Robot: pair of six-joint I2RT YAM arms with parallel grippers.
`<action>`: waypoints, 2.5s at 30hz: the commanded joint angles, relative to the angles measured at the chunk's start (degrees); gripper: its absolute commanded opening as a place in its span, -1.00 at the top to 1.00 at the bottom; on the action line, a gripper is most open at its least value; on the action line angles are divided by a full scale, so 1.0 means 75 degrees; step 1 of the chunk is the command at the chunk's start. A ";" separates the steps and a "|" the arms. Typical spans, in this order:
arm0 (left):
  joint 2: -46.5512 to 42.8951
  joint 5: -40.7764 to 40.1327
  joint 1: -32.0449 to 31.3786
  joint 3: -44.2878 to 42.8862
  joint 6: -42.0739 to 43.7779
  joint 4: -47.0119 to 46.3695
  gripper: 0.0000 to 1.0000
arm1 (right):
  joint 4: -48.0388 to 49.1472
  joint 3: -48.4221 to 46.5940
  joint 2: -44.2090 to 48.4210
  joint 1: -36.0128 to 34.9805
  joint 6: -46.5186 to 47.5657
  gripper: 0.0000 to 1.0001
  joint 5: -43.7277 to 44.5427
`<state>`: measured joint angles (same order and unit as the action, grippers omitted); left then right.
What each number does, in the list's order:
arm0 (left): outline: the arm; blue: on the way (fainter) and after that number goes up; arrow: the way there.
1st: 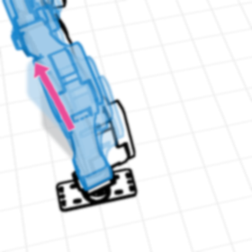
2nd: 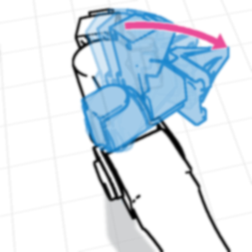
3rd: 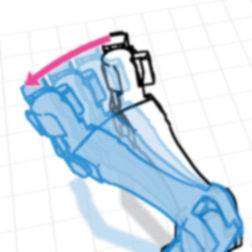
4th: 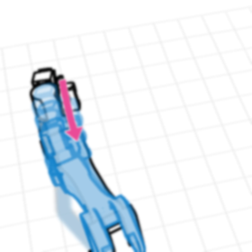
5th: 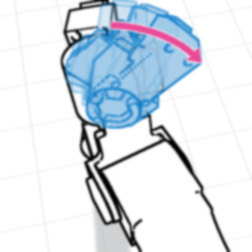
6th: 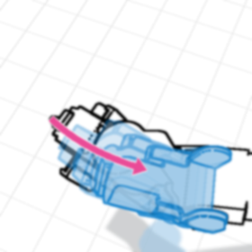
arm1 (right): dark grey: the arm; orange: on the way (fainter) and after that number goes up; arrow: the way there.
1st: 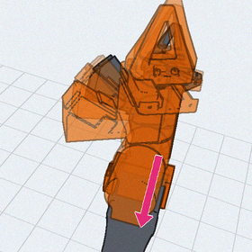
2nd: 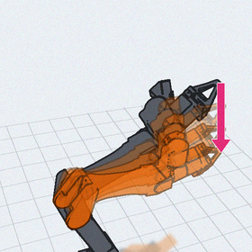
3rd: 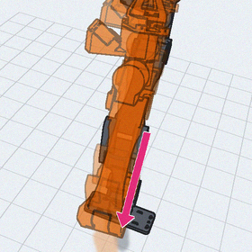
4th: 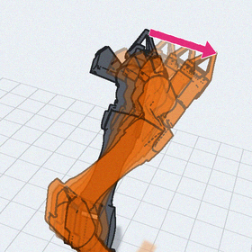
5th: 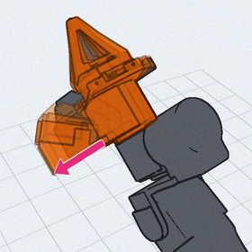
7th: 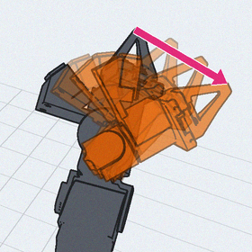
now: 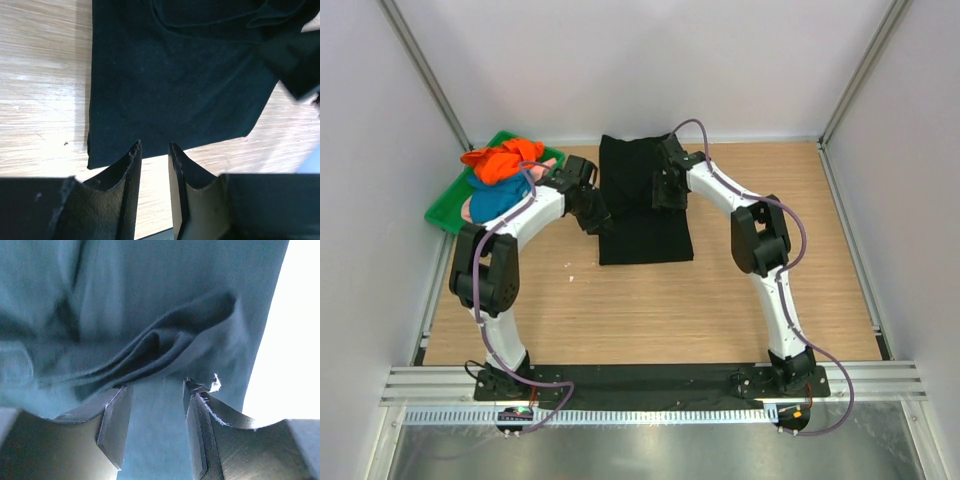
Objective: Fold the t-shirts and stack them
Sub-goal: Fold the tshirt
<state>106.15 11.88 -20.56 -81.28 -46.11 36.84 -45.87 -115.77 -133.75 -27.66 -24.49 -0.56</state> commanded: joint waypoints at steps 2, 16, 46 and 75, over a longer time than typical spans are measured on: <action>-0.0173 0.0220 0.0010 0.0208 -0.0040 -0.0412 0.43 | 0.0455 -0.1145 -0.0493 0.0102 0.0054 -0.02 0.0625; 0.1699 0.1191 0.0139 -0.1886 -0.0028 -0.1091 0.43 | 0.0560 -0.2508 -0.0753 0.0617 -0.0074 -0.07 -0.0520; 0.3625 0.2834 0.1065 -0.2875 -0.1048 -0.3002 0.48 | 0.4030 0.0694 0.0408 0.1251 -0.1539 0.78 -0.4483; 0.3542 0.1967 0.1311 -0.2359 -0.0544 -0.2416 0.54 | 0.7893 0.0692 -0.2450 0.1250 -0.4326 0.97 -0.5503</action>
<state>132.38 27.16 -11.62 -99.18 -51.83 18.35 7.46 -109.67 -148.81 -19.84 -53.71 -44.93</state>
